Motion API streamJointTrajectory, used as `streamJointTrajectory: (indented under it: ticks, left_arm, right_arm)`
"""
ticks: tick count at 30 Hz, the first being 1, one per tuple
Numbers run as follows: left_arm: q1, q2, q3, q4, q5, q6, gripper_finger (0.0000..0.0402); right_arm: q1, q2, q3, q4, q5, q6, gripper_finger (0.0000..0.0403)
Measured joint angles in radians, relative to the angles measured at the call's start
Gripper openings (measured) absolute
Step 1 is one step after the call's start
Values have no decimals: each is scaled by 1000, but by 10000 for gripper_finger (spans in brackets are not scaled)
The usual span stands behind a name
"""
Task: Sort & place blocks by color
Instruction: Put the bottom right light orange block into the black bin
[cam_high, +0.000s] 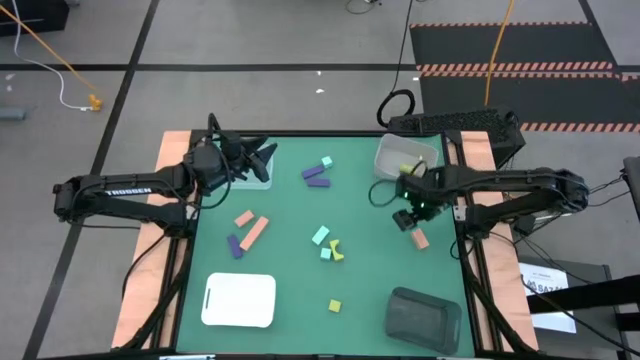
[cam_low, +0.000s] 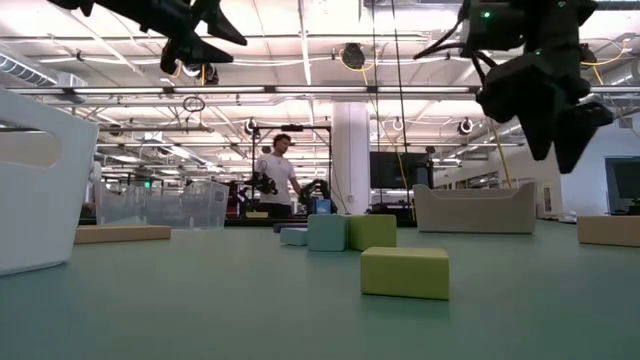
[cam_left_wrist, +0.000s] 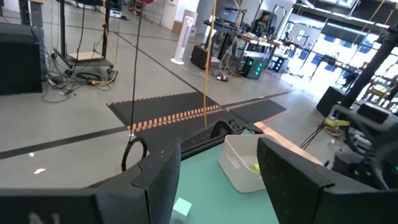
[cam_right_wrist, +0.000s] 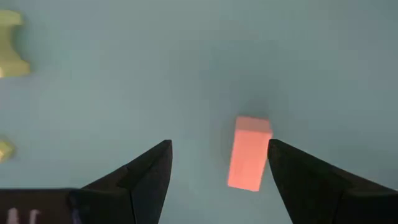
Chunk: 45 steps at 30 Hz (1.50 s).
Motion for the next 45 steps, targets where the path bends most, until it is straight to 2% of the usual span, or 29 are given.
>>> streamJointTrajectory:
  ticks: [3,11,17,21,26,30,34,40,45]
  left_arm:
    - [0,0,0,-17,0,-1,214]
    - [0,0,0,-47,0,-10,214]
    - [0,0,0,-47,0,-11,214]
    - [0,0,0,-47,0,-15,214]
    - [0,0,0,-47,0,-19,214]
    - [0,0,0,-47,0,-20,214]
    - [0,0,0,-47,0,-20,214]
    - [0,0,0,-46,0,-22,214]
    - [0,0,0,-46,1,-22,214]
  right_arm:
    - [66,13,-31,5,44,91,253]
    - [155,19,-157,60,42,257,253]
    - [187,19,-270,254,43,314,249]
    - [187,17,-331,357,32,368,211]
    - [188,10,-342,363,35,382,111]
    - [188,-18,-341,401,39,323,110]
    - [188,-73,-336,655,45,234,110]
    - [139,-99,-335,1312,131,45,110]
    - [79,-91,-336,1719,231,-182,110]
